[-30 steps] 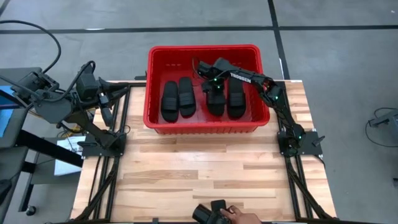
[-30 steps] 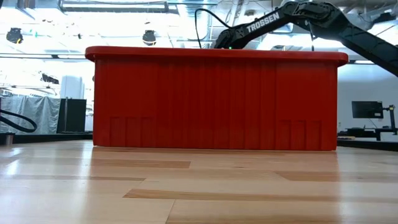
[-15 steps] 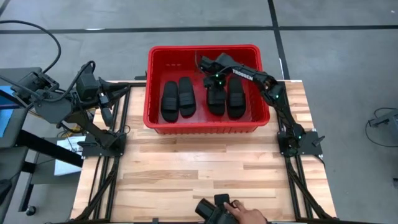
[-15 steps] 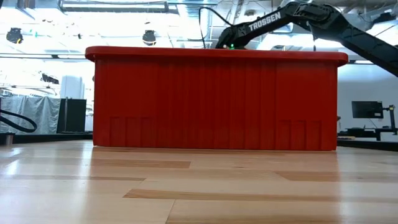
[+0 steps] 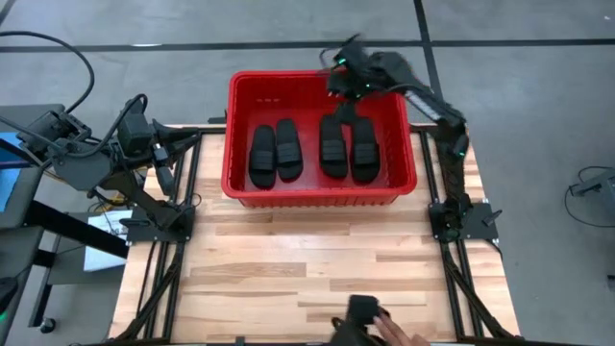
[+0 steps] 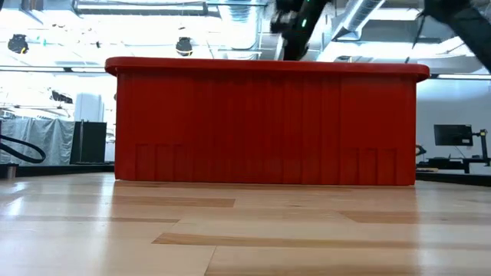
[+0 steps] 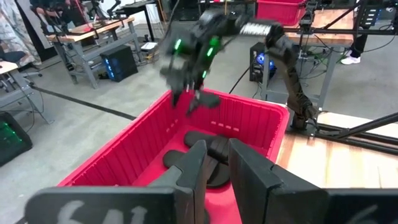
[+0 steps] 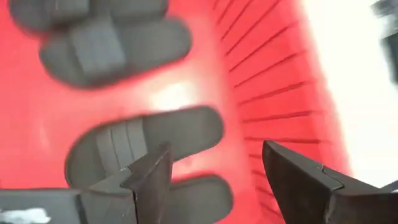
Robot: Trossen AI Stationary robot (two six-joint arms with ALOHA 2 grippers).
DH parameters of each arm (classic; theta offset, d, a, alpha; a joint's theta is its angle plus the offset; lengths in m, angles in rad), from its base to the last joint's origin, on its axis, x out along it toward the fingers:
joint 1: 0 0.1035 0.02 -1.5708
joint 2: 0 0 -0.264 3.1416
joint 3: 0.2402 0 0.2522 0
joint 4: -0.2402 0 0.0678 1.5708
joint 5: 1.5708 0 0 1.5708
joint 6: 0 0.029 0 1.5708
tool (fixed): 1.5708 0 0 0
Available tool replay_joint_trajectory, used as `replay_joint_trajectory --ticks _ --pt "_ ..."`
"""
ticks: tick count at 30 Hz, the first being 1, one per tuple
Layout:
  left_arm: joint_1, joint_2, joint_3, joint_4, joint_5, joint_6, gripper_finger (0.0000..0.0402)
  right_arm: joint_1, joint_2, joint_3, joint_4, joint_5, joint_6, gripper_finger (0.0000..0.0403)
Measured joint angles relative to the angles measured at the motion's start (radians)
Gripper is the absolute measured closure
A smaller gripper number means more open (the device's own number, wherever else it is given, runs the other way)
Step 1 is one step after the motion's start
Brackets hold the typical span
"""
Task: Pick and place slides into bin
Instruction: Put the black slide into the red bin
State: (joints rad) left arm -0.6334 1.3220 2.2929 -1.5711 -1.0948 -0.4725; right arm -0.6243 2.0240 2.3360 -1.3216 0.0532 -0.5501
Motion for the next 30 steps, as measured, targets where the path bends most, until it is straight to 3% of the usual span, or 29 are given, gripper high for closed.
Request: replay_joint_trajectory --ticks 6,12,15,23,26,30 --pt "0.000 0.000 0.000 0.000 -0.009 0.003 0.0342 0.001 -0.185 0.000 0.094 -0.034 0.171 0.0163" --pt "-0.018 -0.010 -0.019 0.000 -0.098 0.016 0.0342 0.005 -0.341 0.000 0.148 -0.175 0.353 0.0163" --pt "-0.042 -0.038 -0.047 0.000 -0.131 0.015 0.0342 0.025 -0.407 0.000 0.161 -0.186 0.426 0.0163" --pt "-0.111 -0.145 -0.197 0.000 -0.184 -0.091 0.0343 0.176 -0.545 0.000 0.155 -0.186 0.514 0.0163" --pt "-0.141 -0.197 -0.296 0.000 -0.206 -0.155 0.0342 0.270 -0.576 0.000 0.155 -0.119 0.550 0.0163" --pt "-0.183 -0.279 -0.468 0.000 -0.245 -0.264 0.0342 0.426 -0.600 -0.001 0.155 0.099 0.597 0.0163"
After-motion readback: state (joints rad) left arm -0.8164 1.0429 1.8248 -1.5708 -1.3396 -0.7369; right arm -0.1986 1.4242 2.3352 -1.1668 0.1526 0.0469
